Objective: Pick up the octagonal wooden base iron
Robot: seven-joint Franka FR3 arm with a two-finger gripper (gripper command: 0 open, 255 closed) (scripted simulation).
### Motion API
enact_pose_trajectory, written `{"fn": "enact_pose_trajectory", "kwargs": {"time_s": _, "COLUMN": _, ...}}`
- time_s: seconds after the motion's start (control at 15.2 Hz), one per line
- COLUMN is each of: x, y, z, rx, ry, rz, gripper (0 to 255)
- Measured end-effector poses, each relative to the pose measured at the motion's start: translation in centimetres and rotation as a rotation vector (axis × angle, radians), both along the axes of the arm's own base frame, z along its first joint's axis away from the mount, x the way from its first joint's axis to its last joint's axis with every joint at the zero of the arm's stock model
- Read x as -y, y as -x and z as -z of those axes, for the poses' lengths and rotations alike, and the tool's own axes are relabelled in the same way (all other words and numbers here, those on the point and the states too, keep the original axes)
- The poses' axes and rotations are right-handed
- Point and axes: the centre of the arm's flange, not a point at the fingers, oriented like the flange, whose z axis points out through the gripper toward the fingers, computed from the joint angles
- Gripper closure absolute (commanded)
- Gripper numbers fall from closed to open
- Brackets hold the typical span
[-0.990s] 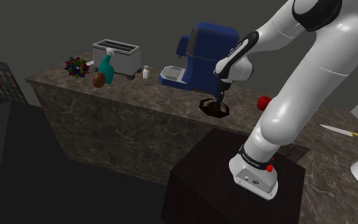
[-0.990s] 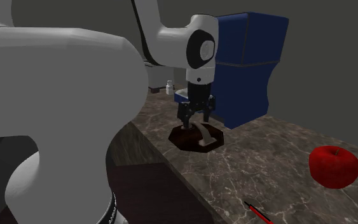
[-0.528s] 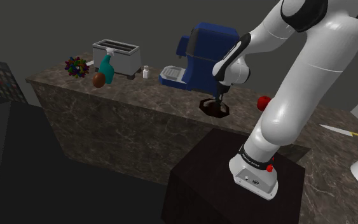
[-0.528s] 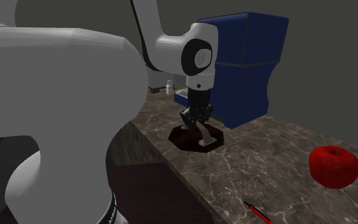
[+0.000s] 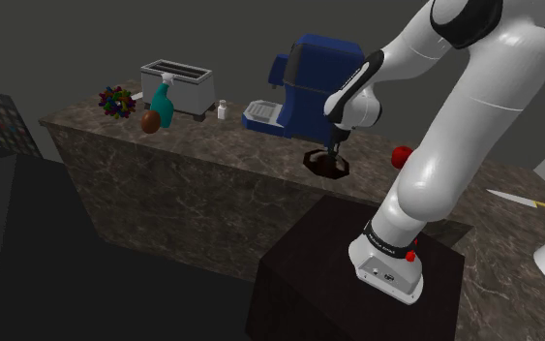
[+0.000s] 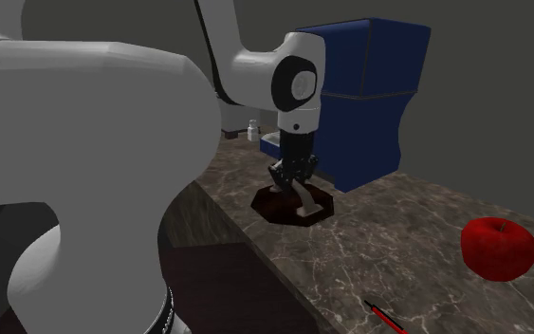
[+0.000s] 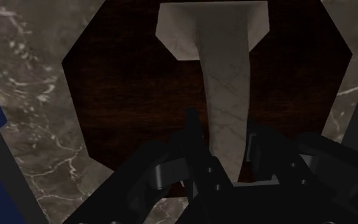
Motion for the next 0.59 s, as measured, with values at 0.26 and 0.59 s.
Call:
{"fn": "enact_pose_trajectory", "kwargs": {"time_s": 0.26, "x": 0.0, "y": 0.0, "z": -1.9, "rx": 0.000, "ry": -0.001, "rz": 0.000, "gripper": 255}}
{"fn": "enact_pose_trajectory", "kwargs": {"time_s": 0.59, "x": 0.1, "y": 0.1, "z": -4.5, "rx": 0.000, "ry": 0.000, "rz": -0.001, "gripper": 255}}
